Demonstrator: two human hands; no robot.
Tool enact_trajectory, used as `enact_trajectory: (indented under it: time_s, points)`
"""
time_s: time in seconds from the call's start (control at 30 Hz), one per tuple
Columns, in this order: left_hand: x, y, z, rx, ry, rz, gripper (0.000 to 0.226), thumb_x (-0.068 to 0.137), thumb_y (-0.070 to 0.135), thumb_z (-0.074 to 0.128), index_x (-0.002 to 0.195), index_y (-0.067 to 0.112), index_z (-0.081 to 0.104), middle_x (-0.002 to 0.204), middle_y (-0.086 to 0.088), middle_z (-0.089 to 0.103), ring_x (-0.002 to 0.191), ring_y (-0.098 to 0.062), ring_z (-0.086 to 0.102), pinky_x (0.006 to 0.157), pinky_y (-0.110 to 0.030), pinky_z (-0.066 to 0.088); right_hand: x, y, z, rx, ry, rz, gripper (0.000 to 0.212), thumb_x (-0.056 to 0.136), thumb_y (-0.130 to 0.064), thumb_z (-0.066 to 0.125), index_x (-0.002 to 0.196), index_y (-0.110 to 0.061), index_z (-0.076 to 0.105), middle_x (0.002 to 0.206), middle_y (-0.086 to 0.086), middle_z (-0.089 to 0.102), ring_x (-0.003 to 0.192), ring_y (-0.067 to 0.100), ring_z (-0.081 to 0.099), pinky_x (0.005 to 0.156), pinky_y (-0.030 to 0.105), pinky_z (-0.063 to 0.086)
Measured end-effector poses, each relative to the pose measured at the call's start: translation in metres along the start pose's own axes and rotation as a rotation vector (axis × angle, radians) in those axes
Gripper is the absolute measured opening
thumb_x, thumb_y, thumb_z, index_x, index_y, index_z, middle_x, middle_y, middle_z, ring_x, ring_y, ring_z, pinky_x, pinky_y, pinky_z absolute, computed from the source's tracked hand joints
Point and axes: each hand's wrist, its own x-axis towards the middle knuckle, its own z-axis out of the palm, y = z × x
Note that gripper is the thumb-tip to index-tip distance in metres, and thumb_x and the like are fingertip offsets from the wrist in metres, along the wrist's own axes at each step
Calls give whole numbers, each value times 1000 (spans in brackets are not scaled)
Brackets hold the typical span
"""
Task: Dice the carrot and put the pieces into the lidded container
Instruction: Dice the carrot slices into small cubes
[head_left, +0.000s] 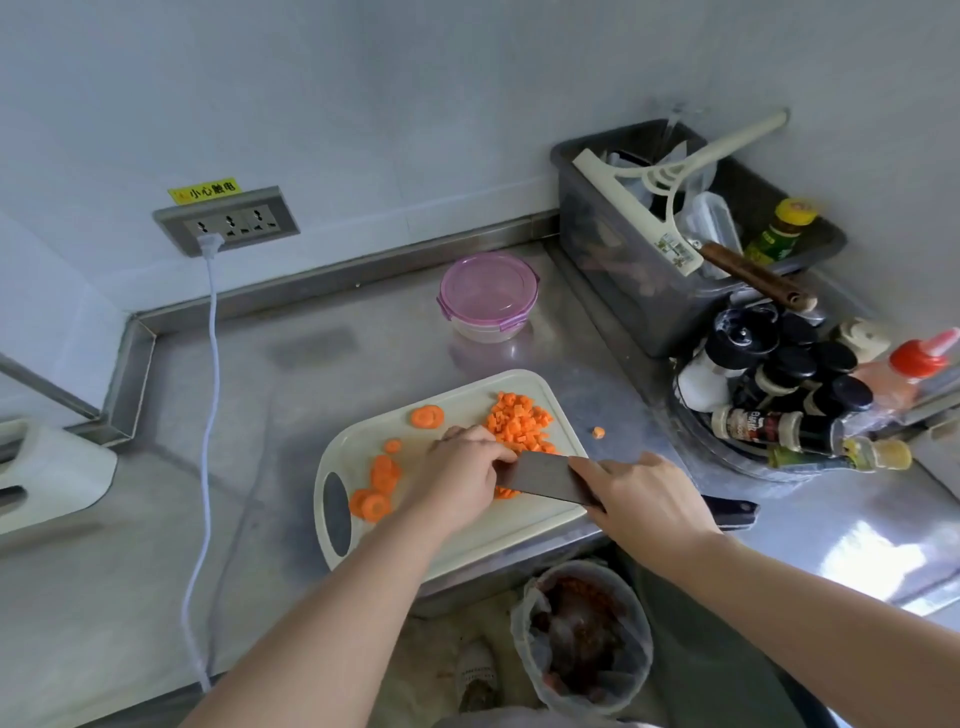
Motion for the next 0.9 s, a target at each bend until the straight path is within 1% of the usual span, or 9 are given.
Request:
enact_trajectory:
  time_s: [0.2,0.3,0.37,0.47,0.53,0.6,0.73,0.83,0.9]
  points:
    - [13,-3,3,-14,12,-41,45,92,3,41,130,22,57,135,5,50,122,-19,46,105,-30,33,-6,6,-2,17,31,-26,38,38,-22,88,71,-23,68,40,-4,51,28,17,38,48,21,16]
    - [12,-5,-4,-88,92,-24,48,90,-1,41,128,23,59,131,6,52,120,-17,48,104,-31,35,-6,8,-4,30,47,-11,40,38,-25,90,72,-24,69,41,-5,49,33,18,23,47,20,15]
    - [9,-3,-7,-65,82,93,52,88,-3,41,126,27,60,129,10,52,120,-13,47,104,-32,35,-5,7,-10,4,39,-16,32,64,-30,81,92,-24,68,57,-4,60,46,19,29,50,23,21]
    - [8,0,-11,-120,249,105,50,85,-7,43,119,23,65,122,8,57,114,-13,51,101,-25,37,-1,9,-16,186,-96,46,26,98,-28,40,121,-27,51,92,-2,66,71,23,49,62,28,34]
    - [7,-3,-16,-254,471,-35,45,83,-11,44,112,14,67,112,-1,62,104,-18,58,90,-16,37,2,11,-15,503,-222,177,20,99,-31,39,98,-25,57,82,-2,63,73,23,56,58,28,37]
    - [3,-7,-16,-291,537,-103,41,84,-12,45,110,11,66,109,-3,62,100,-19,61,86,-17,39,5,14,-16,865,-318,300,30,99,-30,42,73,-17,49,60,-2,54,55,19,52,50,24,38]
    - [-5,-2,4,-86,236,57,51,90,1,45,139,19,46,139,6,40,118,-15,50,101,-28,40,7,14,-31,1047,-406,362,33,99,-20,41,69,-8,48,41,-3,47,31,9,38,38,15,32]
    - [-3,5,22,106,49,17,64,96,15,41,152,20,10,155,6,9,138,-17,26,113,-29,23,7,10,-38,1085,-416,372,31,100,-16,40,71,-7,47,34,-6,44,26,6,35,34,12,28]
    - [-3,5,29,174,-8,2,67,97,18,40,152,18,1,155,4,2,143,-20,16,116,-31,17,8,7,-40,1114,-395,400,30,99,-14,40,71,-7,47,33,-7,43,27,6,35,33,13,29]
